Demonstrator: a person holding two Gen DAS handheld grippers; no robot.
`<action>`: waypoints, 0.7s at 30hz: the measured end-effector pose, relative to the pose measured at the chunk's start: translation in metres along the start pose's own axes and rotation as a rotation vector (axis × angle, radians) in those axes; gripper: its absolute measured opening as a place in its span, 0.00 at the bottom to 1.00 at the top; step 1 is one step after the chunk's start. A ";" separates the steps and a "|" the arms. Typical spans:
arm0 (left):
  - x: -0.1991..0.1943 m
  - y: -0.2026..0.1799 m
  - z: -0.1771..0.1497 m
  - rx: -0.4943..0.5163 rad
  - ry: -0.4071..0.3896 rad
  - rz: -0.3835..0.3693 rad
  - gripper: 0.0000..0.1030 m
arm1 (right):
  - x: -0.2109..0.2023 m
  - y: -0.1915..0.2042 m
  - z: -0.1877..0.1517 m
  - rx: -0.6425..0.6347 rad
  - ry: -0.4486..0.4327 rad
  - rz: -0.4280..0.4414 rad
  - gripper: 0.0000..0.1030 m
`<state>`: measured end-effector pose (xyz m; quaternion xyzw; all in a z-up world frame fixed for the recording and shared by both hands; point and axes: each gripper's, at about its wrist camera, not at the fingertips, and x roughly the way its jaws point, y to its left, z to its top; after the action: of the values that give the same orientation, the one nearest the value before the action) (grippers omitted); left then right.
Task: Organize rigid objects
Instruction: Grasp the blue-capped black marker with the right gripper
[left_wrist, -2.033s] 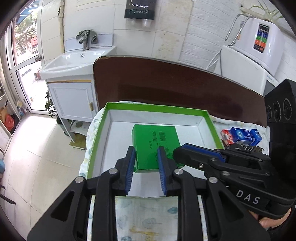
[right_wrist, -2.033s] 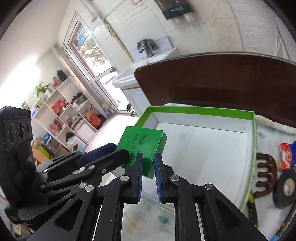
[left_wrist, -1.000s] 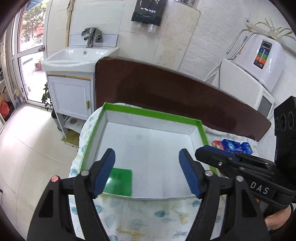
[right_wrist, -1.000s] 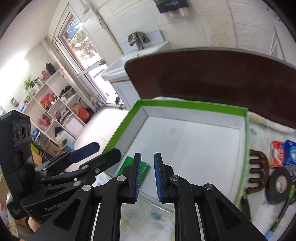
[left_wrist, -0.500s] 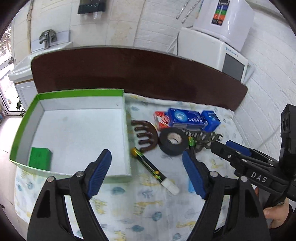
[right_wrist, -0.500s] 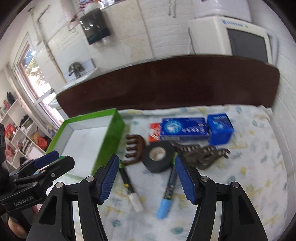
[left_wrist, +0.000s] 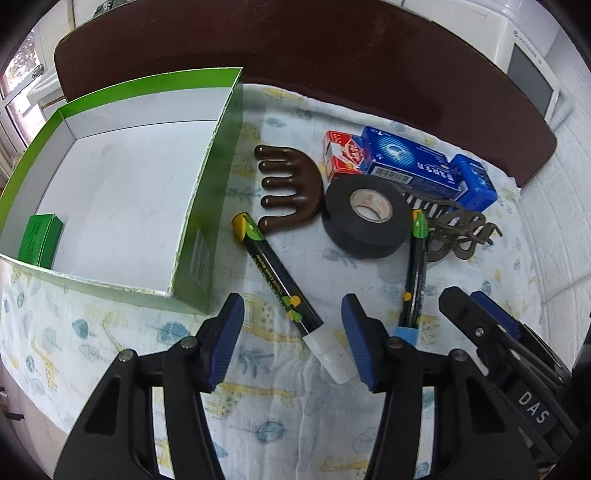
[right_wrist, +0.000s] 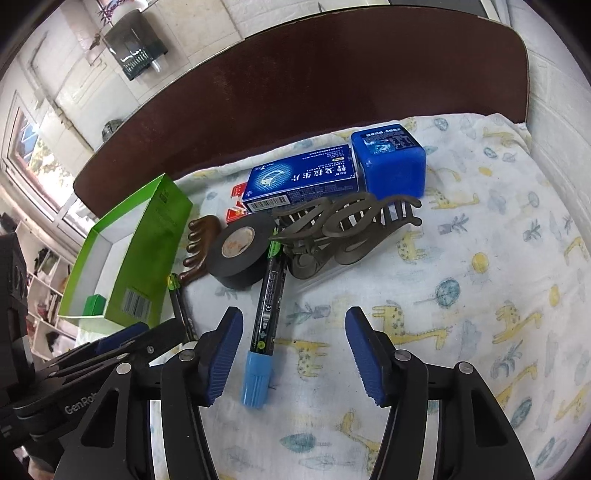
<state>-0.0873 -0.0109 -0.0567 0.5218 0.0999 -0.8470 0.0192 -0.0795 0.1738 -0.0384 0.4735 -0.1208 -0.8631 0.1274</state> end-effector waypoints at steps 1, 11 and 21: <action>0.005 0.001 0.002 -0.008 0.013 0.006 0.49 | 0.002 0.000 0.000 0.003 0.004 0.003 0.55; 0.031 0.004 0.015 -0.024 0.052 0.030 0.43 | 0.031 0.004 0.001 0.014 0.075 0.023 0.40; 0.033 0.002 0.010 0.058 0.050 0.006 0.29 | 0.040 0.011 -0.001 0.009 0.116 0.067 0.21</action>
<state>-0.1107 -0.0126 -0.0816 0.5435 0.0743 -0.8361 0.0043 -0.0984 0.1497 -0.0665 0.5190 -0.1331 -0.8289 0.1608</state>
